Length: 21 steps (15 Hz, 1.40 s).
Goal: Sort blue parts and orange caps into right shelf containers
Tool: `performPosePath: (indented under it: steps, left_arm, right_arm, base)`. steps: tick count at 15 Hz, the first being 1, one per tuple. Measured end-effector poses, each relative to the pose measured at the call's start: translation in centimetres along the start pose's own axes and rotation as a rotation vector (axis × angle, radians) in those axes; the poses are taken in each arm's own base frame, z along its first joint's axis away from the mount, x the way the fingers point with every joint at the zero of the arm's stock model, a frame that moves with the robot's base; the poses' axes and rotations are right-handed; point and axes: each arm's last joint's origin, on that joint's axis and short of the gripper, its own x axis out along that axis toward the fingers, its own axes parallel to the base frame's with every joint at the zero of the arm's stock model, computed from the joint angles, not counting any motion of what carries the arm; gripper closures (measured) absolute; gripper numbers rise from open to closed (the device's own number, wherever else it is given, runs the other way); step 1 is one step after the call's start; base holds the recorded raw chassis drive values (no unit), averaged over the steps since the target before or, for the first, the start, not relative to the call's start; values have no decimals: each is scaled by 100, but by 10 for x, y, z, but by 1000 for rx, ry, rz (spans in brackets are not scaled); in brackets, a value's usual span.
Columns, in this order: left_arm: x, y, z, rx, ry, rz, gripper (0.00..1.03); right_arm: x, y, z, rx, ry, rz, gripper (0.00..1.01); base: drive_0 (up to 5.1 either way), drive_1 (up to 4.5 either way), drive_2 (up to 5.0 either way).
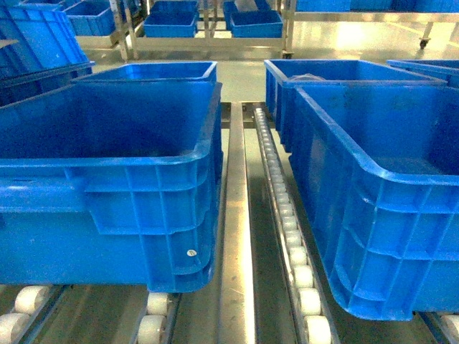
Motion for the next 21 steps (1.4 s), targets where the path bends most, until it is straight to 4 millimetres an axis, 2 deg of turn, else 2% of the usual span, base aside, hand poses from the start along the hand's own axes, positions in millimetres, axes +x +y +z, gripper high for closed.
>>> performPosePath:
  steps: [5,6,7,9,10,11,12,13,14,15,16,18,19,20,21]
  left_arm:
    - [0,0,0,0,0,0,60]
    - [0,0,2,-8,-27,-18,60]
    - [1,-2,13,-24,-126,-63,60]
    - [18,-11,18,-37,-137,-139,60]
    - [35,-11,28,-44,-148,-153,60]
    - [58,-10,47,-45,-202,-147,60]
    - [131,-11,77,-51,-232,-129,60]
    - [164,-12,68,-56,-155,-108,60]
    - [200,-12,48,-68,-30,-78,60]
    - [217,-13,38,-81,29,-74,60]
    - [229,-15,36,-93,39,-77,55]
    - [224,-21,50,-105,-16,-122,31]
    - [221,-22,53,-105,-31,-128,24]
    - [215,-23,52,-106,-40,-143,11]
    - [210,-21,46,-106,-15,-141,3]
  right_arm:
    - [0,0,0,0,0,0,60]
    - [0,0,1,-2,-7,3,60]
    - [0,1,7,-47,-77,45,60]
    - [11,3,16,-96,-111,89,60]
    - [24,4,27,-110,-120,115,60]
    - [40,5,46,-126,-164,120,60]
    - [97,10,78,-171,-207,123,60]
    - [125,12,73,-179,-141,115,60]
    - [159,15,52,-185,-2,100,60]
    - [176,15,40,-187,60,86,60]
    - [190,16,30,-185,103,85,58]
    - [194,16,29,-175,87,75,33]
    - [194,15,31,-172,79,71,26]
    - [194,13,31,-160,80,67,13]
    - [193,10,31,-150,82,64,1]
  base:
    - [0,0,0]
    - [0,0,0]
    - [0,0,0]
    - [0,0,0]
    - [0,0,0]
    - [0,0,0]
    - [0,0,0]
    - [0,0,0]
    - [0,0,0]
    - [0,0,0]
    - [0,0,0]
    - [0,0,0]
    - [0,0,0]
    - [0,0,0]
    - [0,0,0]
